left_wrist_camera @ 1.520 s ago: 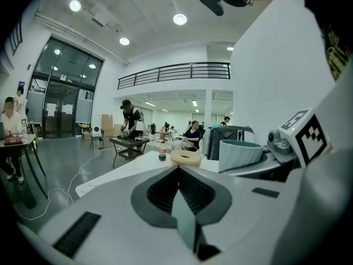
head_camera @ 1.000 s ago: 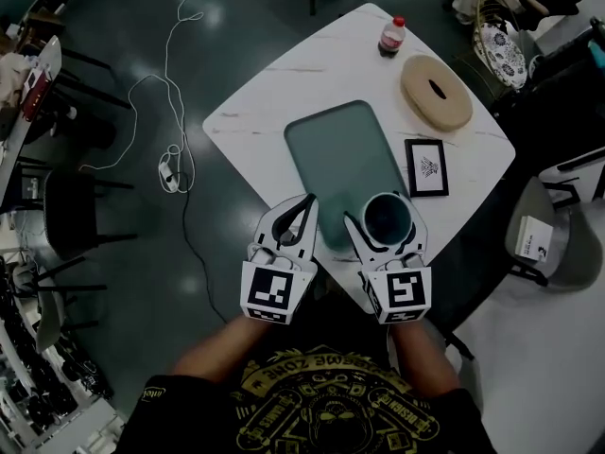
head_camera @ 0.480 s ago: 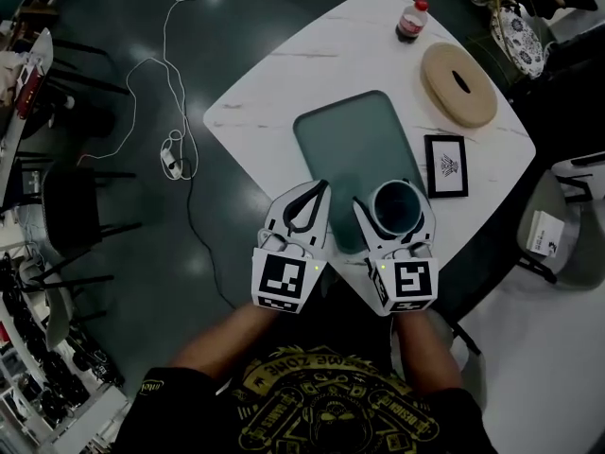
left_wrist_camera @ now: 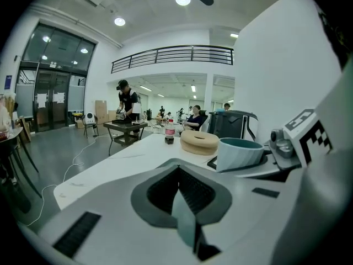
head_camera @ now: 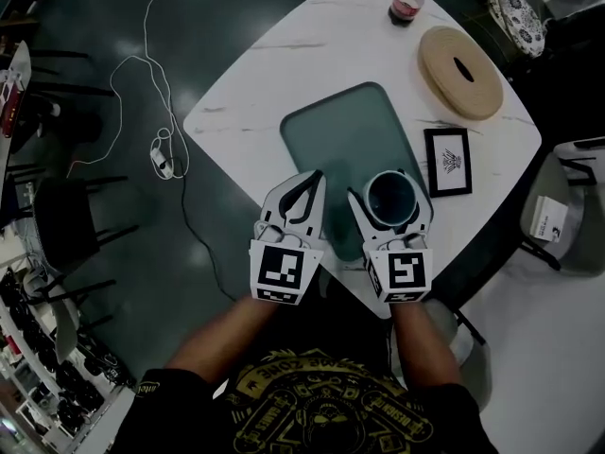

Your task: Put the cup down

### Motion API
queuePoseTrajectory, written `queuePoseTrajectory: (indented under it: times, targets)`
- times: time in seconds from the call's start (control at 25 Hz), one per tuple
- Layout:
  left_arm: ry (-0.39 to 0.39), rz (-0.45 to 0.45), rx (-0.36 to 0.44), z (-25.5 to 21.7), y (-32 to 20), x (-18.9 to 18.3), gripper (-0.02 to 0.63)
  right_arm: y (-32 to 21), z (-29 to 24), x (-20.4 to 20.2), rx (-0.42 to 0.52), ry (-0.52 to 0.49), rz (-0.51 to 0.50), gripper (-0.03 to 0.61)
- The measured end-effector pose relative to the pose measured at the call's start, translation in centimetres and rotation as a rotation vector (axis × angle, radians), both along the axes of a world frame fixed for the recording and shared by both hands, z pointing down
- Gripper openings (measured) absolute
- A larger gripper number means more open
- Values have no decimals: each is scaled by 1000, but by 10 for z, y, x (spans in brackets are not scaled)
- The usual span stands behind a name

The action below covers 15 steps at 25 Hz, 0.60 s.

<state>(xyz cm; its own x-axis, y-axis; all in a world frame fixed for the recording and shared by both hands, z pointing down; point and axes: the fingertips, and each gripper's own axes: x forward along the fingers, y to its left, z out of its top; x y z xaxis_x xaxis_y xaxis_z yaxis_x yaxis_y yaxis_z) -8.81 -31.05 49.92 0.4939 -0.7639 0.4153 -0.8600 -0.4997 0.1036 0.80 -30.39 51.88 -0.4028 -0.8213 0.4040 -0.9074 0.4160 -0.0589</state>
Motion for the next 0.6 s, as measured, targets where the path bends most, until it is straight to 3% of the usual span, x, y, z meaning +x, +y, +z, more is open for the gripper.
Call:
queuePoseTrajectory:
  times: [0.6]
  targets:
    - [-26,47,-68,40,-15,8,11,-23,32,-3,-5,3,13,379]
